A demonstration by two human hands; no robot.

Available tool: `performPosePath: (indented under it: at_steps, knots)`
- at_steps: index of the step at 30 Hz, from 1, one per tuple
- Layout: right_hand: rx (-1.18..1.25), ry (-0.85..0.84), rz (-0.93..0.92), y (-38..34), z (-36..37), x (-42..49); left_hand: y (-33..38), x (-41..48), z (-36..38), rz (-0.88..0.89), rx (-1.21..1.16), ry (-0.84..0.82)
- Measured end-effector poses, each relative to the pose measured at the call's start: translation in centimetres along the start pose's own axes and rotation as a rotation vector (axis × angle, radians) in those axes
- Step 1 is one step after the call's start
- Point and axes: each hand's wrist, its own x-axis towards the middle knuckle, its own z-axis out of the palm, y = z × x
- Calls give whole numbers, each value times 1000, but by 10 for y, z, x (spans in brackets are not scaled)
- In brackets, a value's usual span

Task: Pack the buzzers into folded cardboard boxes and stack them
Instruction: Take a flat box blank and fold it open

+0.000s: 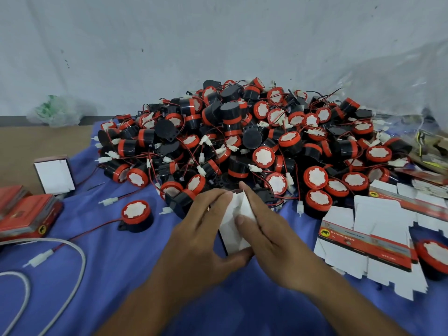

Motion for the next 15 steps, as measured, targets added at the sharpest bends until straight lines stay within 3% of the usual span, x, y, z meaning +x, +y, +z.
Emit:
performPosePath:
  at_steps: [15]
  knots:
    - [-217,75,-102,6,12,6,-3,-2,5,32,32,23]
